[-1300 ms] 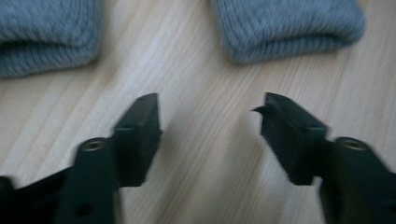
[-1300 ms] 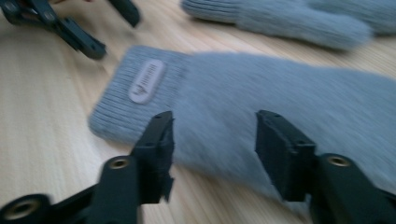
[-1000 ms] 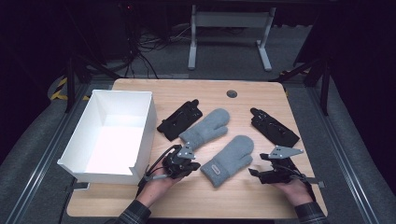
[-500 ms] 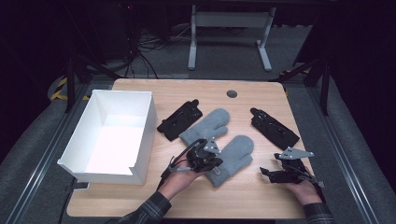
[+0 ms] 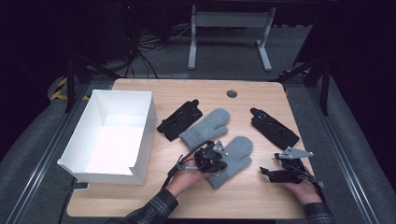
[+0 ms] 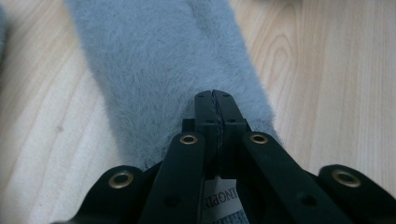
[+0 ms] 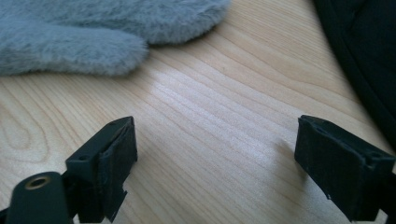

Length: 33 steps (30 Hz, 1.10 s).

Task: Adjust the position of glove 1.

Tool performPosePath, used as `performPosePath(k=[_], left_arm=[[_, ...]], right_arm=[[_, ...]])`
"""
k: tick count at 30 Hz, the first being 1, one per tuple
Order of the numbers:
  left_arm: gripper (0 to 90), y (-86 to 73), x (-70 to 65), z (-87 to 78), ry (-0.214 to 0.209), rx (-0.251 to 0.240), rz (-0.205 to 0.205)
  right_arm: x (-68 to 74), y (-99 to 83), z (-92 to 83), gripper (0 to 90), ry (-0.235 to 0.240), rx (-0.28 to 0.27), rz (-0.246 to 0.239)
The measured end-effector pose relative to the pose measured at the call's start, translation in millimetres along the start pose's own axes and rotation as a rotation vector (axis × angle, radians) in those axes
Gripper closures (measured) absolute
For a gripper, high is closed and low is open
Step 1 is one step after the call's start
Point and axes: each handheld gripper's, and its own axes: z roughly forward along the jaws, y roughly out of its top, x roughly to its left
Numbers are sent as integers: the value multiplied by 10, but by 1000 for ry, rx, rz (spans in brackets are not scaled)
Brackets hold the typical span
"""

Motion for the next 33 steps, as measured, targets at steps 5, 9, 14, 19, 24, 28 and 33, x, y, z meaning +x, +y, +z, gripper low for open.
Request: performPosePath(k=[5, 9, 14, 19, 24, 28, 33], left_arm=[[900, -69, -53, -68, -17, 26, 29], [900, -144, -91, -135, -27, 40, 51], [900, -263, -132, -231, -35, 52, 60], [887, -341, -132, -306, -31, 34, 50], [729, -304, -96, -385, -4, 1, 33], [579, -282, -6, -437, 8, -47, -6], [448, -235, 89, -464, 32, -35, -30]], right_arm=[[3, 2, 3, 111, 4, 7, -5], [4, 2, 3, 111, 3, 7, -4], [5, 2, 4, 111, 2, 7, -3], [5, 2, 4, 110, 2, 7, -4], [5, 2, 4, 110, 2, 7, -3], [5, 2, 4, 110, 2, 7, -3], [5, 2, 4, 110, 2, 7, -3]])
